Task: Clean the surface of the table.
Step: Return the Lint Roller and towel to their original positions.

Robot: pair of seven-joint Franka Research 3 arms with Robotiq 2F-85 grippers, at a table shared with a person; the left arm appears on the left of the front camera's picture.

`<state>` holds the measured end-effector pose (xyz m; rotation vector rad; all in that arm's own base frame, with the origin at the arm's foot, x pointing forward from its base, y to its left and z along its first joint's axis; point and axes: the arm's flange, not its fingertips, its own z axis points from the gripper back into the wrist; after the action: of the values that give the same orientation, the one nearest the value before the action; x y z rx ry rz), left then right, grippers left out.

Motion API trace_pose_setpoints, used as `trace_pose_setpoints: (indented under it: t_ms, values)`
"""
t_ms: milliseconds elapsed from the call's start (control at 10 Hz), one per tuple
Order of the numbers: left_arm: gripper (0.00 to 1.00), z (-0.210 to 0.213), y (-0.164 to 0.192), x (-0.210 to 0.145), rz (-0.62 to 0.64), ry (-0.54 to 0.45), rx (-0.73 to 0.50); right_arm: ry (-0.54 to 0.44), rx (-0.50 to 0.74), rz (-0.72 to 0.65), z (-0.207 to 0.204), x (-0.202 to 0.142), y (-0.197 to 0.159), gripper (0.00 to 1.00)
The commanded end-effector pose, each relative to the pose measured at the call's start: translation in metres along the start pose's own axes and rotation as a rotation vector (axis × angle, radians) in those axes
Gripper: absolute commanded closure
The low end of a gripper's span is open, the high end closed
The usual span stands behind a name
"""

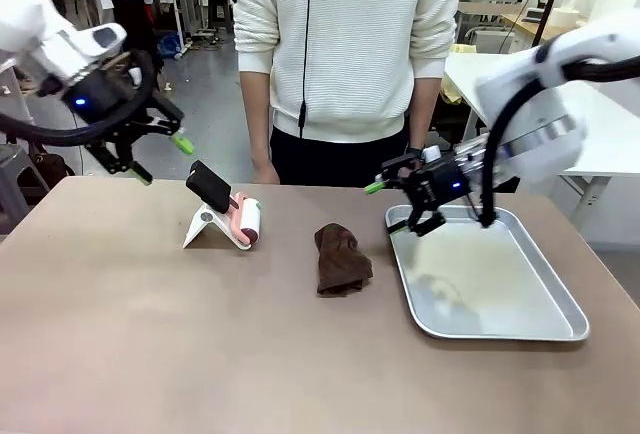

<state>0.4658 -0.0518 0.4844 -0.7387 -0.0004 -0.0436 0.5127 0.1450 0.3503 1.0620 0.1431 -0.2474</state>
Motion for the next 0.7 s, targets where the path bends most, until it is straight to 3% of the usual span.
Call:
trace_pose_setpoints:
  t_ms: [0,300,400,600]
  values:
    - [0.00,0.027,0.040,-0.035,-0.075,0.063,-0.234,0.066,0.224,0.084,0.042,-0.033,-0.012,0.00]
    - [0.00,0.058,0.113,-0.056,-0.223,0.116,-0.614,0.309,0.534,0.034,0.074,-0.044,-0.029,0.00]
    - [0.00,0.064,0.127,-0.056,-0.210,0.112,-0.685,0.312,0.552,0.005,0.074,-0.053,-0.033,0.00]
    - [0.00,0.068,0.139,-0.056,-0.178,0.085,-0.704,0.192,0.537,0.074,0.076,-0.085,-0.049,0.00]
